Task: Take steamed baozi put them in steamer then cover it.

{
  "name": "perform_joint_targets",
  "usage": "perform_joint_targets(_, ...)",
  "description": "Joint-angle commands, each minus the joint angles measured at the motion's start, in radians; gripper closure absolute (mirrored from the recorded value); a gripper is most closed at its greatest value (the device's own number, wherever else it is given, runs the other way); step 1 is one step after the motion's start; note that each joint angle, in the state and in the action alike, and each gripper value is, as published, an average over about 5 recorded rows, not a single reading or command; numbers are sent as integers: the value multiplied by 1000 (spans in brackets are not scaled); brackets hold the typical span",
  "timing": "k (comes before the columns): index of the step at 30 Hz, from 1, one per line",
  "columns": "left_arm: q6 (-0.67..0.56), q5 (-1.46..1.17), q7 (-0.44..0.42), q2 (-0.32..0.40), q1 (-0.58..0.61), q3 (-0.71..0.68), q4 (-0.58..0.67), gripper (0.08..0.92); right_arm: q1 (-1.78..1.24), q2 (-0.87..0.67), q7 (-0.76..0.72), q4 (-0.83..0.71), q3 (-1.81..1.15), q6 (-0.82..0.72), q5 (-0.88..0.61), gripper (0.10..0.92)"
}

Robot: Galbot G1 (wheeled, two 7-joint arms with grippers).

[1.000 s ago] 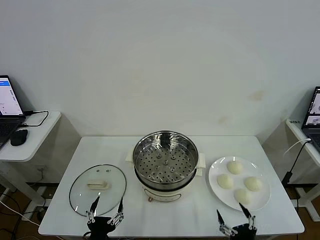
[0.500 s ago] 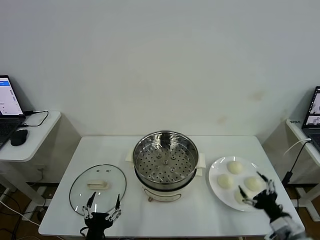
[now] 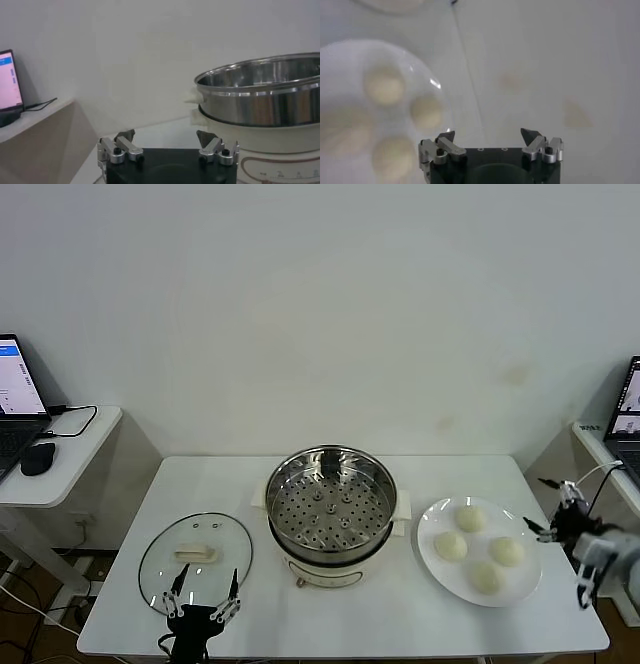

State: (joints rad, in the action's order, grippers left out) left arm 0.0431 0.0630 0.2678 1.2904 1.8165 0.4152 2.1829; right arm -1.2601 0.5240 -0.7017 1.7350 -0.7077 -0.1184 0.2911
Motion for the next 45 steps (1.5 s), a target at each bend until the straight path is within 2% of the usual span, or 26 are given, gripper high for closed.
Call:
perform_joint_targets(1,8,10,5,-2,-11,-1,-2,177,421,-131,-250,-236,370,-29,-52,203)
perform_joint_targets(12,9,8,6,-3,-20,6,-11,177,950,35,-348,-534,933,68,-65,203)
perform_joint_targets(22,14,6,6,-3,-39,11,-25,177,1092,184,-389,-705,1111,127,-4,203)
perform_joint_targets(31,18,5,6,-1,-40,14,-25,177,1122,237,-406,-750,1170,178,44,203)
perform_joint_targets(45,18,2,6,-1,-40,18,-28,177,1092,273,-398,-783,1159,173,99,203)
